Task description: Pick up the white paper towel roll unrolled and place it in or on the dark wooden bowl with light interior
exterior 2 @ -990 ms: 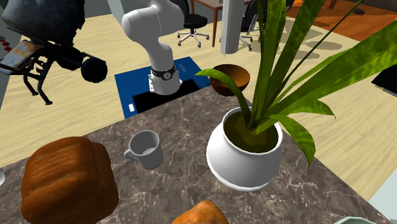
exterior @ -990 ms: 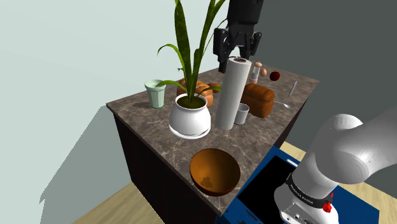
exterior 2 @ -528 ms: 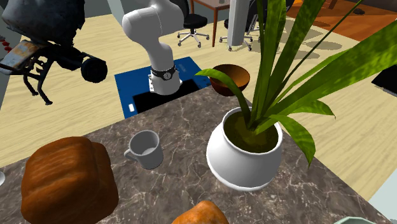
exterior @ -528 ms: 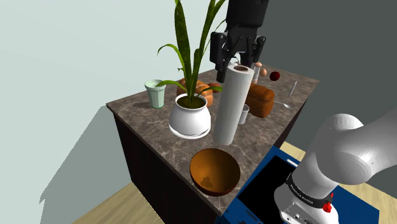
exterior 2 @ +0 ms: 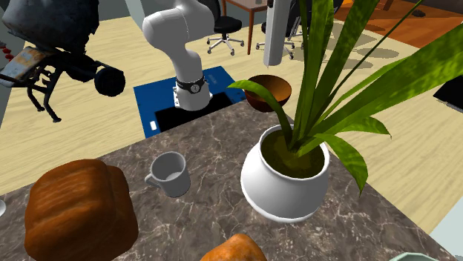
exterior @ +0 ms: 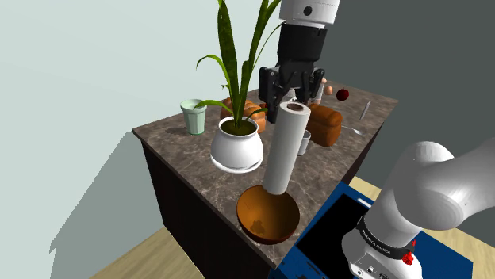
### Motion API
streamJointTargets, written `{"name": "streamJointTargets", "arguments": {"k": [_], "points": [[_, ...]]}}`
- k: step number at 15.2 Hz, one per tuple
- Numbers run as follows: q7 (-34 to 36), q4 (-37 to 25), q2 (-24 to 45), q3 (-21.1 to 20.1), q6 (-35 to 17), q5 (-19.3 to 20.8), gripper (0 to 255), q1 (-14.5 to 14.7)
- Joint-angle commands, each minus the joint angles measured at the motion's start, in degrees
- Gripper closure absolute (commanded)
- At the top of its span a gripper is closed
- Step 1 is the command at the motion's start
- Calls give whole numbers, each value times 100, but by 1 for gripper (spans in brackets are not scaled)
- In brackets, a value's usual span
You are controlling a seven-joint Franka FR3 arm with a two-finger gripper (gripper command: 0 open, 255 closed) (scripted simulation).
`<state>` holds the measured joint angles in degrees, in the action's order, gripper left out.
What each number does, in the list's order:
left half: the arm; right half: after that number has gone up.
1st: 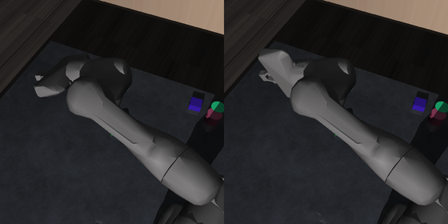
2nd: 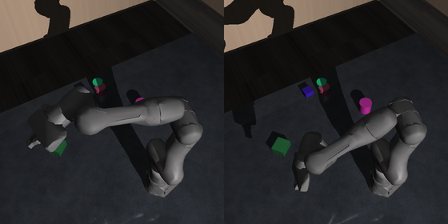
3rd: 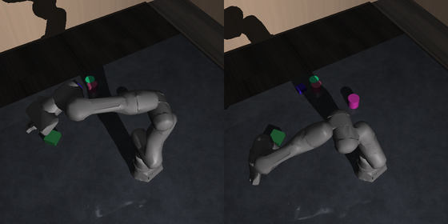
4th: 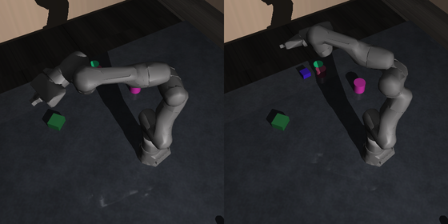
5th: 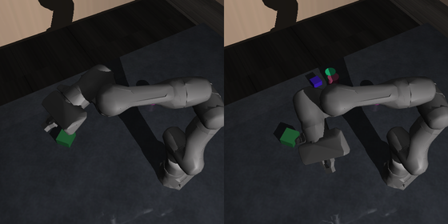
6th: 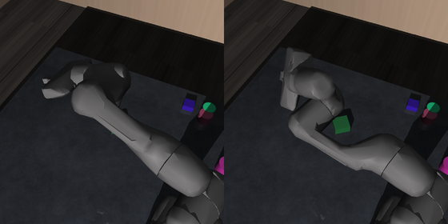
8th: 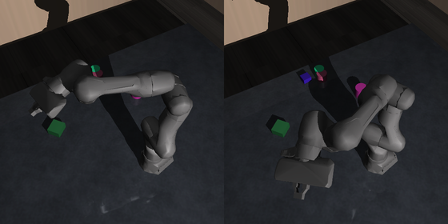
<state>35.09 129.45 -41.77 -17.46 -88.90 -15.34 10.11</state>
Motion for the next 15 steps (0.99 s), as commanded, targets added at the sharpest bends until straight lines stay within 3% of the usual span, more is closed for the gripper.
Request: {"name": "streamJointTargets", "arguments": {"k": [1,15], "points": [[-18,183,-47,-21,-139,-24,255,12],[-130,1331,-187,-214,-1145,-215,255,95]]}}
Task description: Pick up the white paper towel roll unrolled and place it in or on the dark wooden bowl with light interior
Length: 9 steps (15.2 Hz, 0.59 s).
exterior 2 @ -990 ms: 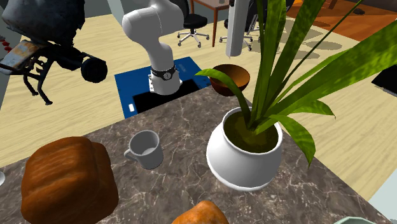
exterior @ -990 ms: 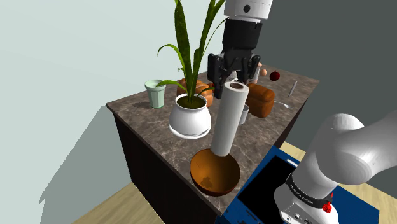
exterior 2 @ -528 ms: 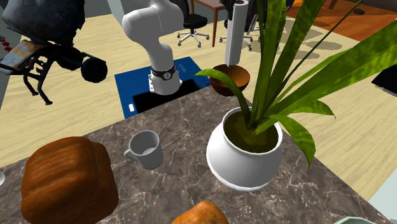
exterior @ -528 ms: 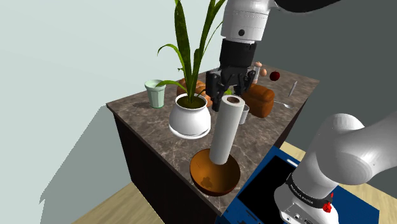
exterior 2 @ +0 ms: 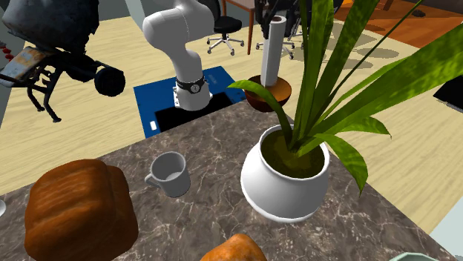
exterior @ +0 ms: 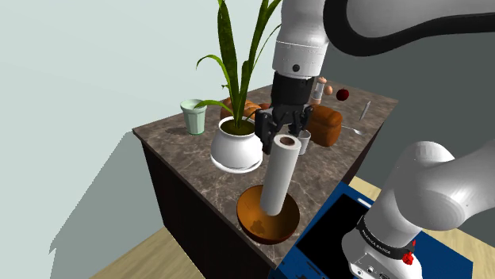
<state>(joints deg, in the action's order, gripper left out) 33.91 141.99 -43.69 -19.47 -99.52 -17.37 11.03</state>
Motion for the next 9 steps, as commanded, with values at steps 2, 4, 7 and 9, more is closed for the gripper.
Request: {"name": "streamJointTargets", "arguments": {"k": [2,4,7,9], "points": [[-29,244,6,-51,-251,-48,255,16],[-29,244,6,-51,-251,-48,255,16],[-29,244,6,-51,-251,-48,255,16],[-29,244,6,-51,-251,-48,255,16]]}}
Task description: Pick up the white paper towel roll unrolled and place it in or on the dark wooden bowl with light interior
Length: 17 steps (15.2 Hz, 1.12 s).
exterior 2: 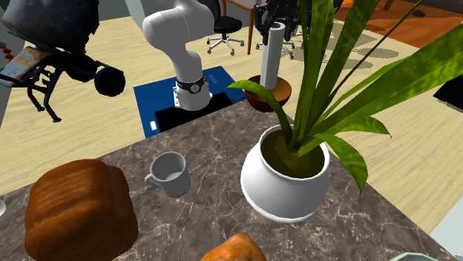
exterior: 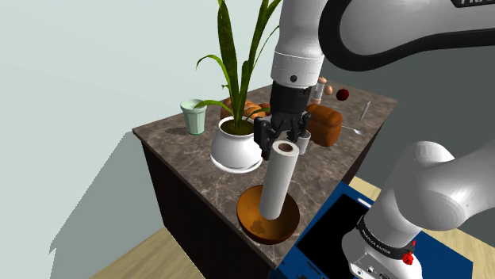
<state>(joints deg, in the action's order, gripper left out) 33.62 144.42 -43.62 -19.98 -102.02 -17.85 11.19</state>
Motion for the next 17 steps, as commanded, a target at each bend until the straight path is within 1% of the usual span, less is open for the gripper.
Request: {"name": "streamJointTargets", "arguments": {"k": [1,2,7,11,17], "points": [[0,0,0,0,0,0,255,0],[0,0,0,0,0,0,0,0],[0,0,0,0,0,0,0,0],[37,-728,37,177,697,161,0,-69],[37,-728,37,177,697,161,0,-69]]}}
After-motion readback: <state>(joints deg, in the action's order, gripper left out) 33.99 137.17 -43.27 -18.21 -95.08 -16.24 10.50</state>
